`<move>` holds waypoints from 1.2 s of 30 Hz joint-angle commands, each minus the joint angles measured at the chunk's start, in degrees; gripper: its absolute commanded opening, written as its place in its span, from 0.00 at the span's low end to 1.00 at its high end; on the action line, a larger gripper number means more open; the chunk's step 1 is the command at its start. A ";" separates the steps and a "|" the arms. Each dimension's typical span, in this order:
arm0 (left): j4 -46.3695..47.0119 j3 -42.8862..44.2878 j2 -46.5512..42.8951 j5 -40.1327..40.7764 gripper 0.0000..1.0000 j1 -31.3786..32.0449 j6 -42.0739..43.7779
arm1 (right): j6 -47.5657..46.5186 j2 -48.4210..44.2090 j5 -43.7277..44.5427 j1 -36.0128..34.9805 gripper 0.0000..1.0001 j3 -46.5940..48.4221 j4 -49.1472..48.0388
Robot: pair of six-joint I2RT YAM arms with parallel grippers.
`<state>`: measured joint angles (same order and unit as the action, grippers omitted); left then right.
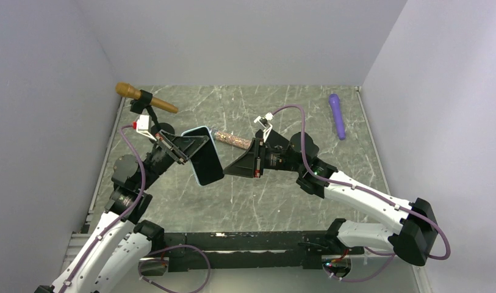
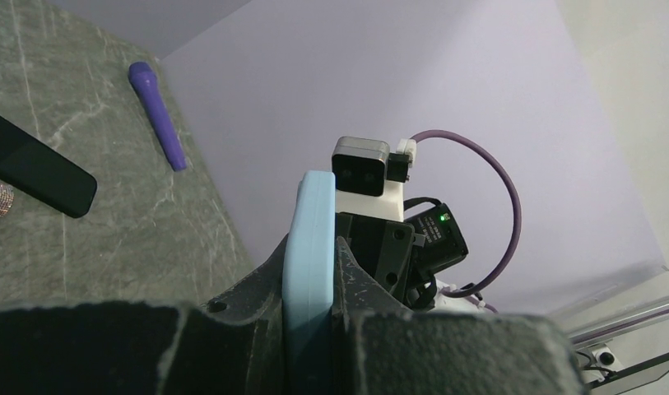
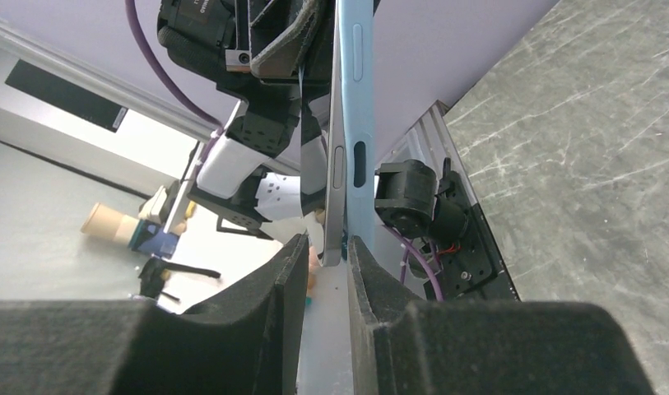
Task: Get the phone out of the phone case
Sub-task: Remove the phone case from the phone.
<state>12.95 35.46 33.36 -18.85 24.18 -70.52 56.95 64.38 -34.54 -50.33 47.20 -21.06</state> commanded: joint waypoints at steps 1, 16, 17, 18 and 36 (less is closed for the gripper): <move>5.38 0.61 0.08 -1.39 0.00 0.16 -0.98 | -0.24 -0.42 0.62 -0.93 0.27 1.75 -2.85; 5.73 0.25 1.82 -4.83 0.00 0.16 -1.11 | 2.36 5.56 0.11 -2.28 0.27 5.09 -7.43; 5.49 0.35 1.95 -5.18 0.00 0.16 -0.78 | 3.24 6.18 -0.33 -2.25 0.27 5.29 -8.63; 5.20 0.53 2.21 -5.67 0.00 0.16 -0.27 | 3.96 6.73 -0.57 -2.31 0.27 5.42 -9.51; -12.83 5.91 1.49 -0.32 0.00 0.20 18.14 | 6.65 9.75 -0.82 -5.49 0.28 9.34 -12.43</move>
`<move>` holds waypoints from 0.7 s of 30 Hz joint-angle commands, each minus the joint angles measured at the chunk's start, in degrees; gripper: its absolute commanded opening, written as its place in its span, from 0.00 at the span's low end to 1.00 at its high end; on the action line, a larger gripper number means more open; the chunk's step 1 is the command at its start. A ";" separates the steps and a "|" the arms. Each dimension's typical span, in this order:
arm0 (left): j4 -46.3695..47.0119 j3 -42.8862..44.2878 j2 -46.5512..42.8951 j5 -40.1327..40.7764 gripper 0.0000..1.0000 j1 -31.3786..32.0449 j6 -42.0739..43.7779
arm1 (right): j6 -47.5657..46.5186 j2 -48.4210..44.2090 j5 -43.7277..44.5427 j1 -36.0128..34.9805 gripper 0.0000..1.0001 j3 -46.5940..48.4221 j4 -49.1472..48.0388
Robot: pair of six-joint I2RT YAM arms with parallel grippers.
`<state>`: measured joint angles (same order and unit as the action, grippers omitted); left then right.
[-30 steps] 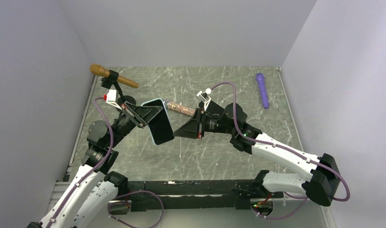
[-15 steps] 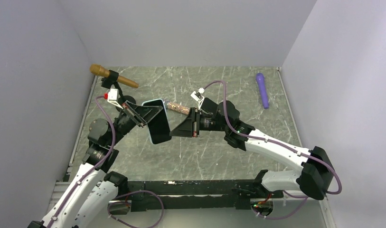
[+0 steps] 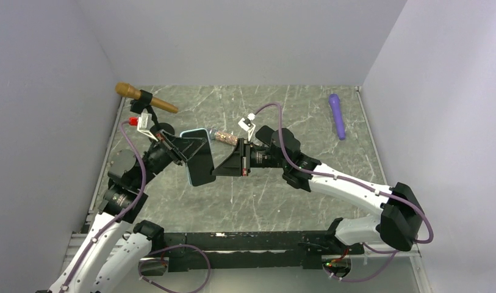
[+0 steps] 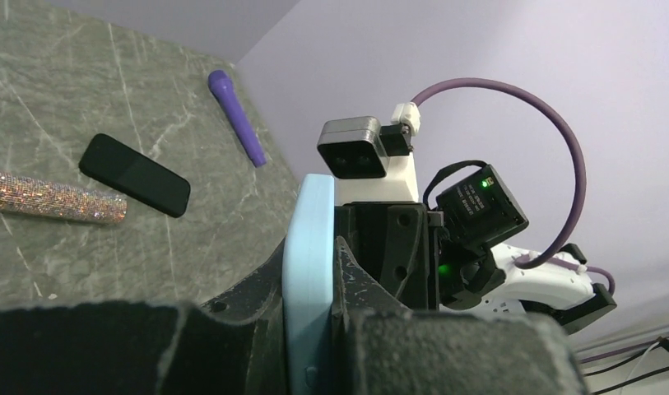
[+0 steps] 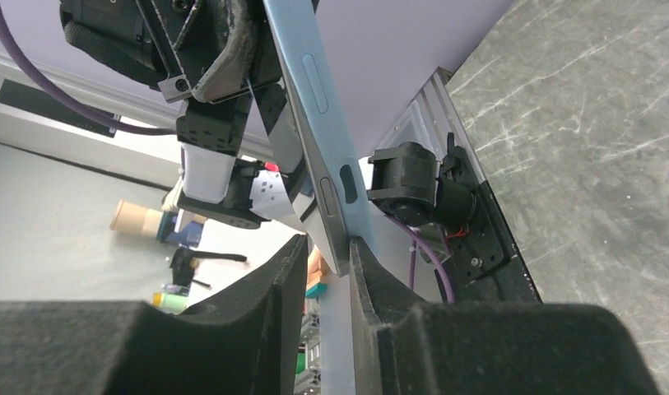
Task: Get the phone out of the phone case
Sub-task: Remove the phone case from the phone.
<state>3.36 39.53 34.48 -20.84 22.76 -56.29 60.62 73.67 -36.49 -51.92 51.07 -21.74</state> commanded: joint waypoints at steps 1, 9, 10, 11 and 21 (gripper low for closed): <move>-2.49 1.33 0.49 1.39 0.00 1.66 3.81 | 3.48 1.00 0.91 -3.96 0.29 5.37 -13.01; 10.28 -3.80 2.55 -6.48 0.00 1.67 -7.40 | 3.19 3.48 0.20 -3.71 0.31 6.17 -15.67; 11.90 -4.25 2.75 -7.43 0.00 1.67 -8.94 | 3.11 3.79 -0.31 -3.47 0.32 6.26 -15.78; 13.40 -4.59 2.84 -8.18 0.00 1.67 -10.46 | 3.10 4.04 -0.57 -3.23 0.32 6.13 -16.26; 20.48 -6.34 1.71 -8.92 0.00 1.12 -19.24 | 7.00 5.45 -3.41 -2.50 0.49 3.76 -22.88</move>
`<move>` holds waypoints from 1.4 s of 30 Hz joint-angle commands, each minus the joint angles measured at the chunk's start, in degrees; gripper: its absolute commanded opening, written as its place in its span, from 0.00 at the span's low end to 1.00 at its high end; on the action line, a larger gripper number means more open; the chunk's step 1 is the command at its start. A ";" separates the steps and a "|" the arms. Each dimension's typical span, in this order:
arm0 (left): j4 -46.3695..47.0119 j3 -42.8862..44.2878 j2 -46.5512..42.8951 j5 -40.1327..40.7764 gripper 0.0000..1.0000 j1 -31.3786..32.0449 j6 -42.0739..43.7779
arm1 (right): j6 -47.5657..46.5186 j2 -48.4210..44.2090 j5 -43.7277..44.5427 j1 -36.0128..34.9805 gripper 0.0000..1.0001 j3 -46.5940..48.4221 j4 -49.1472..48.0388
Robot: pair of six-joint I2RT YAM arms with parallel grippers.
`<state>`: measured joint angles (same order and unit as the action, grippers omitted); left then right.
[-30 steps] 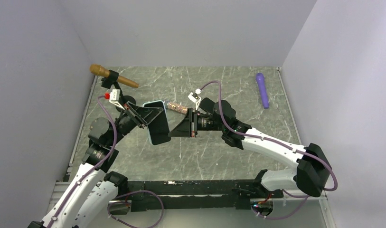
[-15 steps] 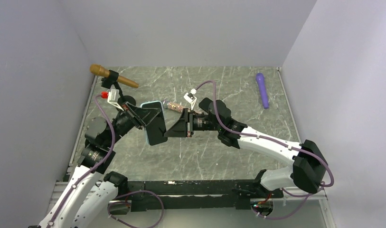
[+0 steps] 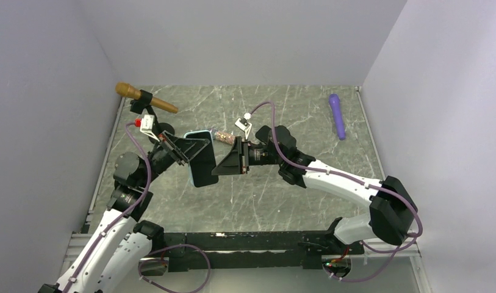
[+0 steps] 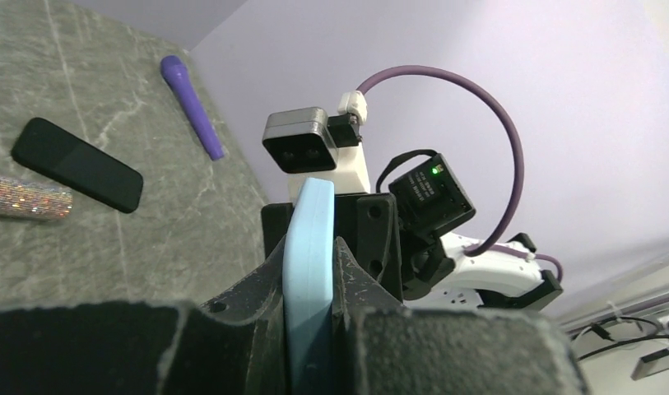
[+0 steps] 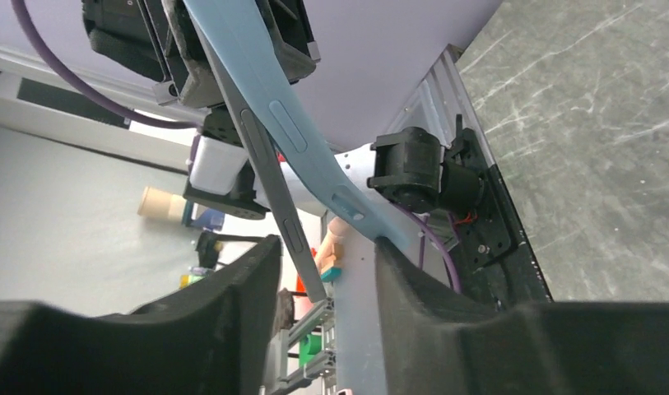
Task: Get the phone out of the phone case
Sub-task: Remove the phone case from the phone.
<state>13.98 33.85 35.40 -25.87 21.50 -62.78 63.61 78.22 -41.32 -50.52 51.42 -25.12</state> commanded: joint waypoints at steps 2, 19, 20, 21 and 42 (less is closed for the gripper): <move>6.23 1.40 0.24 -2.88 0.00 1.86 -10.56 | 3.84 -0.72 1.90 -3.88 0.58 1.01 -19.53; 10.25 -2.04 -1.53 1.51 0.00 -1.17 -14.92 | -0.95 -10.98 5.87 -3.93 0.76 -3.43 -6.37; 10.24 -2.06 -1.48 1.52 0.00 -1.12 -14.92 | -0.51 -10.50 5.70 -3.91 0.75 -3.65 -7.11; 10.24 -1.99 -1.60 1.48 0.00 -1.15 -14.73 | 0.04 -10.04 5.41 -3.94 0.75 -3.77 -7.92; 13.21 -2.29 1.47 -9.48 0.02 -1.12 -13.98 | 7.78 4.05 3.18 -0.24 0.06 2.15 -24.73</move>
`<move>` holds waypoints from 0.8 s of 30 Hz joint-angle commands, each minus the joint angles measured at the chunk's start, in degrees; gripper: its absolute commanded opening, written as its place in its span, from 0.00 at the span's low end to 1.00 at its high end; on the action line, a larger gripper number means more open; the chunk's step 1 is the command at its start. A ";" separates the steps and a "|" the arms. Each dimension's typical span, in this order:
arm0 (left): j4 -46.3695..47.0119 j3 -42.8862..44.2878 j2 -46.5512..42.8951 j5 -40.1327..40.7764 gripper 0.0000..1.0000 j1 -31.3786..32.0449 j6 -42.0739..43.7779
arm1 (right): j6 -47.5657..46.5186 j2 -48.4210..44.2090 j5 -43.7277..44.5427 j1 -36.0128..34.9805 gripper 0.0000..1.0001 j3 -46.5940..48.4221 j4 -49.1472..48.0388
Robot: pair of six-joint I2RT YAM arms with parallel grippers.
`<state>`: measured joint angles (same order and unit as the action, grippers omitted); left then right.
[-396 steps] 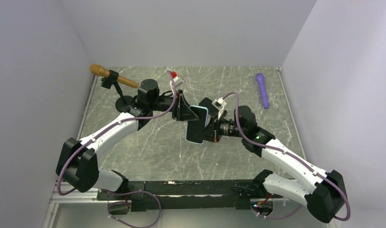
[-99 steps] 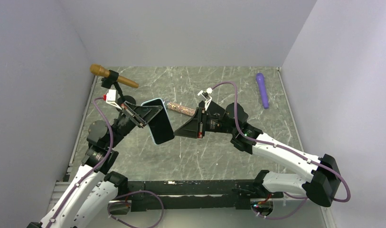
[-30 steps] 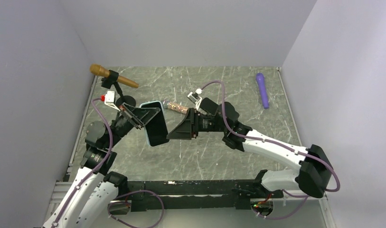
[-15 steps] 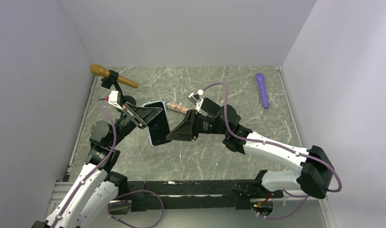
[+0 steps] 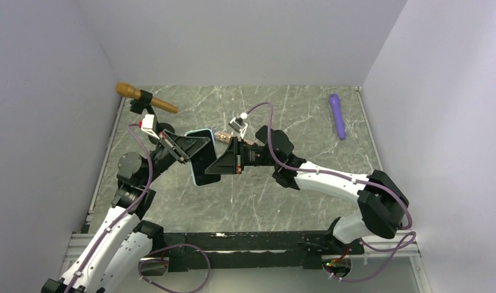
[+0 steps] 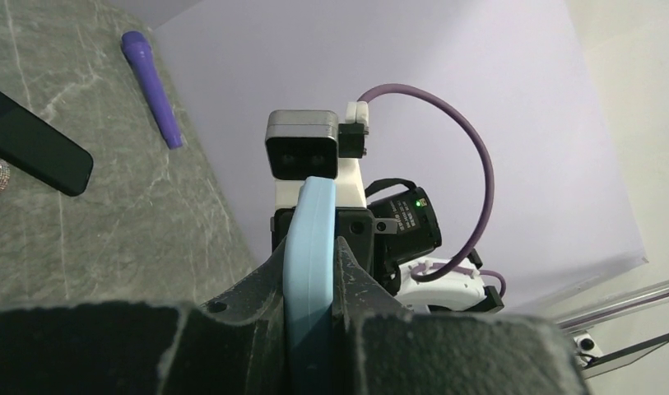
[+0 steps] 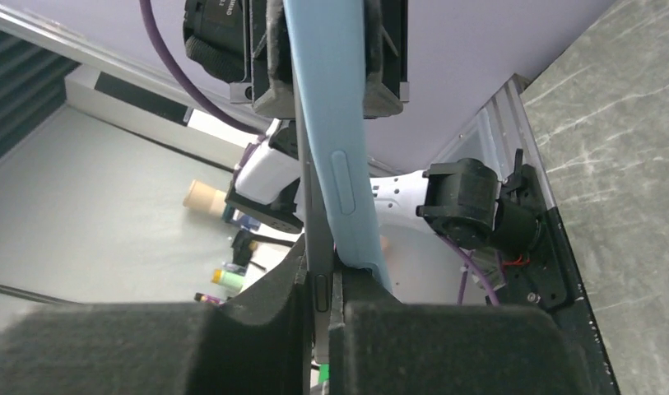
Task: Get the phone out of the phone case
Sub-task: Remove the phone case from the phone.
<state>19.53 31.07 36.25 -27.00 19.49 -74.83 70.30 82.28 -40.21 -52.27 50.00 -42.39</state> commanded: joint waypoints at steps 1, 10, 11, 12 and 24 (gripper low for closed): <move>10.01 0.01 1.34 -9.85 0.06 0.86 -2.05 | 0.87 -0.67 1.75 1.81 0.00 3.37 -6.95; 19.83 -1.76 2.97 -19.90 0.80 0.47 1.86 | 1.79 -6.71 -5.32 5.83 0.00 0.70 -4.89; 20.39 -1.76 3.17 -20.74 0.81 0.25 2.32 | 1.91 -7.28 -5.83 6.15 0.00 0.72 -4.74; 21.32 -1.94 3.33 -21.52 0.83 0.02 2.54 | 2.05 -7.75 -6.27 6.48 0.00 0.72 -4.90; 34.87 -3.62 4.97 -31.94 0.92 -2.52 3.25 | 3.95 -11.22 -12.09 7.71 0.00 0.53 -7.69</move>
<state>45.76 27.31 41.28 -53.21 17.52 -73.03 73.78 74.41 -50.46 -44.71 49.65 -44.47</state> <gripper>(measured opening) 0.939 0.087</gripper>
